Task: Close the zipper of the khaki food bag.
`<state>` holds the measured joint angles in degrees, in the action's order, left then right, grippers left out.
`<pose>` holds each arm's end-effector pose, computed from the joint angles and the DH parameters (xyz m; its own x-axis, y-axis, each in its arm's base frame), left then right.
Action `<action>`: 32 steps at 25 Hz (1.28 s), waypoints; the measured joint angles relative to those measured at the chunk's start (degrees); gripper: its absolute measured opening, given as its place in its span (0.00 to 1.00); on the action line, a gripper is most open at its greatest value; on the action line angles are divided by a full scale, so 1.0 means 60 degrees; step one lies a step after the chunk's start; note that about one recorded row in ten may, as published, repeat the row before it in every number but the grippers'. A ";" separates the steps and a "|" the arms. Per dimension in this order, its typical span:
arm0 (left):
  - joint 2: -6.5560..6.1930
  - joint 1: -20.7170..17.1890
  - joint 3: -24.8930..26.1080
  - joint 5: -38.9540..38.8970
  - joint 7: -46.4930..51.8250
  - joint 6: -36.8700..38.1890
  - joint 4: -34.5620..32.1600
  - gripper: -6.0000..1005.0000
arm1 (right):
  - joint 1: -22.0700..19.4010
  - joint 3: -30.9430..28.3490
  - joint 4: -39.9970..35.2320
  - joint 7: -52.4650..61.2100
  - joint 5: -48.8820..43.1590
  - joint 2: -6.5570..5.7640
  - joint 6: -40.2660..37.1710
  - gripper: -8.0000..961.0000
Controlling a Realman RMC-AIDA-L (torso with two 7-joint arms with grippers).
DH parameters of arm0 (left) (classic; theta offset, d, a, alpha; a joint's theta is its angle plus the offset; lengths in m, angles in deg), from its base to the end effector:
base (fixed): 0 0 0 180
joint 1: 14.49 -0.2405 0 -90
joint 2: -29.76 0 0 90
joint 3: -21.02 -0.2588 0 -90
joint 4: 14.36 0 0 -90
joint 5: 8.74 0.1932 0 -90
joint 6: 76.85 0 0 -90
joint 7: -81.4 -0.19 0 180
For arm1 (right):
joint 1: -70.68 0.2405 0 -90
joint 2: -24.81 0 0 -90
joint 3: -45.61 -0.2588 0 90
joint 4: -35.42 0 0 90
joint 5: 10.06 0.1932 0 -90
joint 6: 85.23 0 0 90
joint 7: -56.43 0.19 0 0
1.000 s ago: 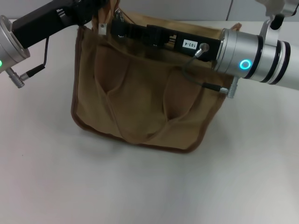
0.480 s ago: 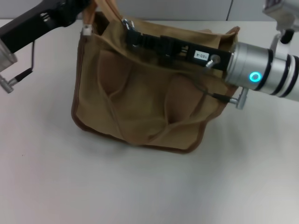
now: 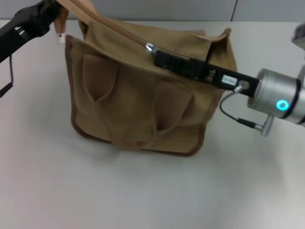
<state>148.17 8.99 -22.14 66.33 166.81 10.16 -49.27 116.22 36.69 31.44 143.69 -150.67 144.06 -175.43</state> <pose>-0.2197 0.3578 0.0414 0.3150 0.2177 0.9238 0.6993 -0.7114 -0.0708 0.1434 0.3457 -0.0832 0.2770 -0.6671 -0.6915 -0.6257 -0.6714 0.3971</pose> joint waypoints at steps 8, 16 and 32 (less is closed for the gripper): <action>-0.0004 -0.0159 0.0058 0.0028 -0.0125 -0.0137 0.0116 0.03 | -0.0882 -0.0008 -0.0333 0.0038 0.0001 -0.0029 -0.0767 0.02; -0.0004 -0.0203 0.0058 0.0053 -0.0130 -0.0325 0.0121 0.03 | -0.1463 -0.0008 -0.0644 -0.0022 0.0022 -0.0033 -0.1084 0.02; 0.0004 -0.0270 0.0038 0.0015 -0.0688 -0.0356 0.0150 0.03 | -0.1682 -0.0021 -0.0991 -0.1780 0.1058 -0.0027 -0.2826 0.06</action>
<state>148.19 7.37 -21.91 66.41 162.68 8.02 -48.36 106.12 36.57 25.49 133.01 -144.32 143.89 -192.39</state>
